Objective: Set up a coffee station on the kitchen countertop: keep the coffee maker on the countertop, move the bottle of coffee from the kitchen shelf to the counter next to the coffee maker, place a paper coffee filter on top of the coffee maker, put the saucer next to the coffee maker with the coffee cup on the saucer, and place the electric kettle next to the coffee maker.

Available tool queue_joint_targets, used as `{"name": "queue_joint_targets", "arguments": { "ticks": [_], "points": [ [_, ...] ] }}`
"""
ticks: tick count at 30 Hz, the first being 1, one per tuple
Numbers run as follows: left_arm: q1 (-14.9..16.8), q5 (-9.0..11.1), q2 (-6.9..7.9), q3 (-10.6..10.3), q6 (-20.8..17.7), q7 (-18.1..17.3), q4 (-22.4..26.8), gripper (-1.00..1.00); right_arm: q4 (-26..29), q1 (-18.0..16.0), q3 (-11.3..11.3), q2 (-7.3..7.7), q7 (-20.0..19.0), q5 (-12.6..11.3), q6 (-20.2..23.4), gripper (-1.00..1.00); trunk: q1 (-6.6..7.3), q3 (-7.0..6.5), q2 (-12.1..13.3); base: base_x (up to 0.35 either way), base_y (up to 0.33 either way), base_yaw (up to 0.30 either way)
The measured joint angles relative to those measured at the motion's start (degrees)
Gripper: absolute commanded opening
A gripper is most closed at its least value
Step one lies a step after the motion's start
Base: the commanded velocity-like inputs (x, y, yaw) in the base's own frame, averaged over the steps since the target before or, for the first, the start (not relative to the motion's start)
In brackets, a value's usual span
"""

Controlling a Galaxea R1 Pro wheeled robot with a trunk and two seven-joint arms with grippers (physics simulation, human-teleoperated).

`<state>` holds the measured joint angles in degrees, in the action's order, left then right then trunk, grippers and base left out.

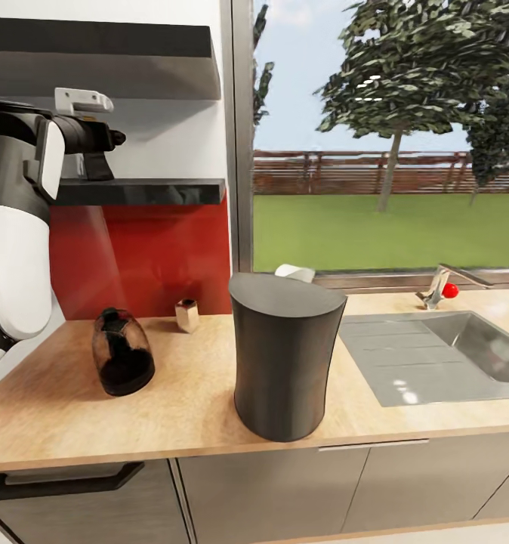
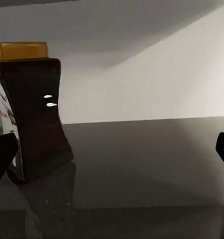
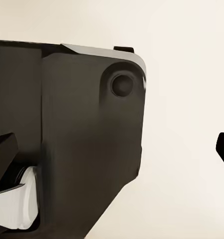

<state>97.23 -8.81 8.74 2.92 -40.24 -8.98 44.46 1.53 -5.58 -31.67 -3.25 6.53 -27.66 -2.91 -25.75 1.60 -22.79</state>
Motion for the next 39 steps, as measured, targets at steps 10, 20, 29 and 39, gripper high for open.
{"name": "queue_joint_targets", "arguments": {
  "ticks": [10,20,29,39],
  "points": [
    [0.02,0.07,2.71,0.00,-0.09,-0.07,-0.05,1.00,0.05,-0.01,-0.01,-0.06,-0.04,0.00,0.02,1.00,-0.02,0.00,0.00,-0.097,0.219,-0.083],
    [-0.56,0.16,2.77,0.00,-0.09,-0.07,-0.03,1.00,0.03,0.01,-0.01,-0.11,-0.04,0.00,0.02,1.00,0.00,0.00,0.00,-0.073,0.286,-0.002],
    [-0.69,0.18,2.79,-0.13,-0.09,-0.08,-0.02,1.00,0.00,0.00,-0.01,-0.07,-0.03,0.00,0.01,1.00,0.02,0.00,-0.01,0.060,0.069,0.000],
    [-2.00,0.26,2.80,-0.21,-0.05,-0.09,0.31,1.00,0.00,0.00,-0.01,-0.07,-0.02,0.00,0.00,1.00,0.02,0.01,-0.02,0.110,0.009,0.000]
  ]
}}
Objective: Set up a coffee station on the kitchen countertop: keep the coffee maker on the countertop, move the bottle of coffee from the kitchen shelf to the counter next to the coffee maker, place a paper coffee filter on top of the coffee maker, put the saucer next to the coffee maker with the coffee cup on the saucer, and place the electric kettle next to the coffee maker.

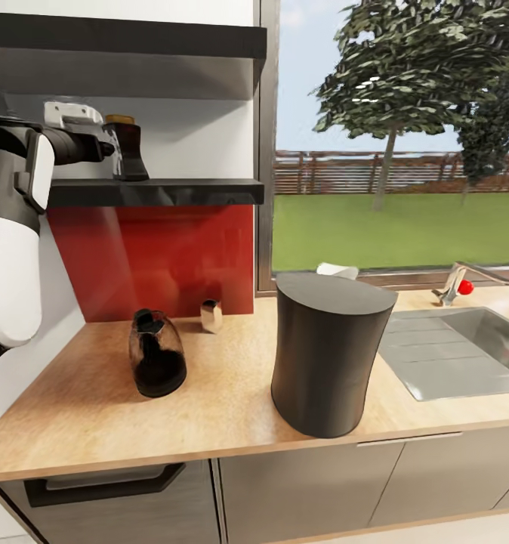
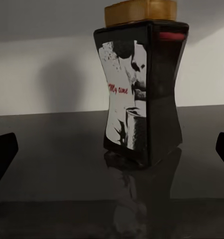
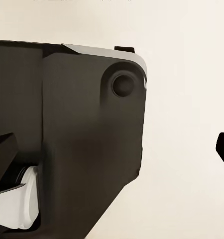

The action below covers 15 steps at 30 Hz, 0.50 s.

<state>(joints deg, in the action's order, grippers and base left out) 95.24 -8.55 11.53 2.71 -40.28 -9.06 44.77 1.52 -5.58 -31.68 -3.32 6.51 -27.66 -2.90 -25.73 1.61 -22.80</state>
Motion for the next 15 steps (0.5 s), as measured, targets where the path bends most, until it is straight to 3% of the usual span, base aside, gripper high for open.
{"name": "queue_joint_targets", "arguments": {
  "ticks": [8,15],
  "points": [
    [-3.08,0.02,-0.08,-0.03,-0.03,0.00,2.91,1.00,-0.01,0.00,0.00,0.00,0.01,0.00,-0.01,1.00,0.00,-0.01,0.02,0.255,-0.092,0.000],
    [-3.19,0.01,-0.09,-0.03,-0.04,0.01,2.98,1.00,0.00,0.00,0.00,0.02,0.00,0.00,-0.01,1.00,-0.02,-0.01,0.02,0.047,-0.024,0.000]
  ]
}}
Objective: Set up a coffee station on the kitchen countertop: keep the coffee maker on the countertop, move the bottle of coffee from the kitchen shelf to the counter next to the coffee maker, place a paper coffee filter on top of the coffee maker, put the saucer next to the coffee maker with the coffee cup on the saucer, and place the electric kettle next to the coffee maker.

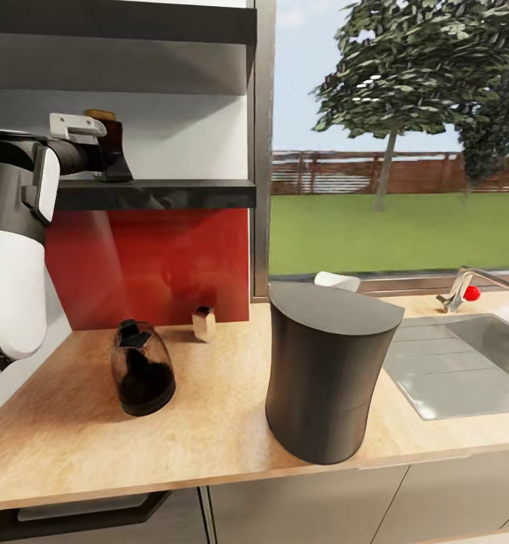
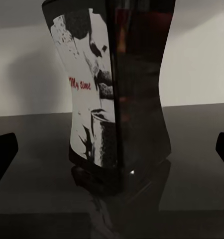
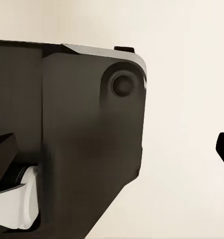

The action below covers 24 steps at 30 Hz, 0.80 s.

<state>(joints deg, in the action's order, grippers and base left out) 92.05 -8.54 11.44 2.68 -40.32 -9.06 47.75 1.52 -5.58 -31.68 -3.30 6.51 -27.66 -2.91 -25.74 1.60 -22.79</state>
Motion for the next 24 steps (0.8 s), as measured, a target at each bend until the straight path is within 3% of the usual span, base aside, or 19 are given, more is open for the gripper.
{"name": "queue_joint_targets", "arguments": {
  "ticks": [8,15,24],
  "points": [
    [-0.02,0.08,0.05,0.30,0.00,0.00,0.44,1.00,0.00,0.00,0.00,0.00,0.00,0.00,0.01,1.00,0.02,0.00,0.00,0.247,-0.029,0.000],
    [-0.01,-0.02,0.08,0.55,-0.02,0.00,0.89,1.00,0.00,0.00,0.00,-0.01,0.00,0.00,0.00,1.00,0.00,0.00,0.00,0.046,0.005,0.000],
    [0.00,0.07,0.07,0.62,-0.11,-0.02,1.32,1.00,0.01,0.00,0.00,-0.01,-0.01,0.00,0.02,1.00,0.01,0.00,0.00,0.098,0.162,0.000]
  ]
}}
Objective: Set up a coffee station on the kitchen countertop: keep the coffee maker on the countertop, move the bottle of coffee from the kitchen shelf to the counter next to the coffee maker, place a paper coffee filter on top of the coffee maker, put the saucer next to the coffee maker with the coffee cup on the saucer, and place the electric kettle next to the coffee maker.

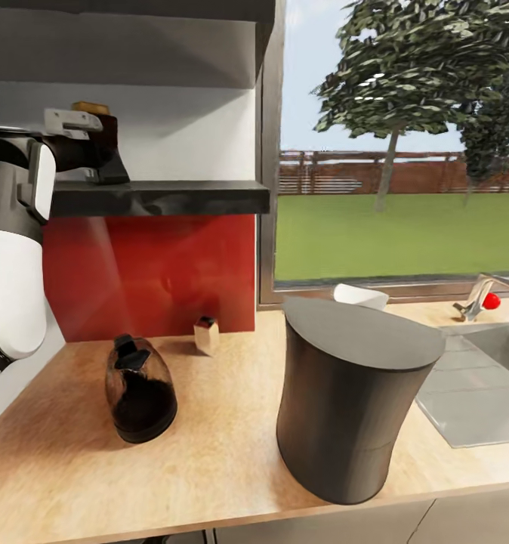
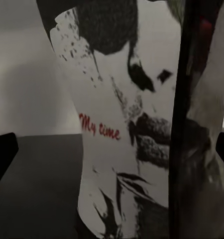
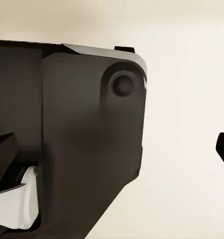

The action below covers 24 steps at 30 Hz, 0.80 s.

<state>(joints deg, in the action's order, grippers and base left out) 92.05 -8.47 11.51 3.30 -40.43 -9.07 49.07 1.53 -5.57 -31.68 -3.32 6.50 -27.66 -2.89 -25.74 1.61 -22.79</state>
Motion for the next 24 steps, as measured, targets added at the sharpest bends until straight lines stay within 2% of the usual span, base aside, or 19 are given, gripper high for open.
{"name": "queue_joint_targets", "arguments": {
  "ticks": [24],
  "points": [
    [-0.09,-0.21,0.02,-0.31,-0.42,0.02,1.16,1.00,-0.01,0.00,0.00,0.08,0.01,0.00,-0.01,1.00,-0.01,0.00,0.00,0.032,-0.004,0.000]
  ]
}}
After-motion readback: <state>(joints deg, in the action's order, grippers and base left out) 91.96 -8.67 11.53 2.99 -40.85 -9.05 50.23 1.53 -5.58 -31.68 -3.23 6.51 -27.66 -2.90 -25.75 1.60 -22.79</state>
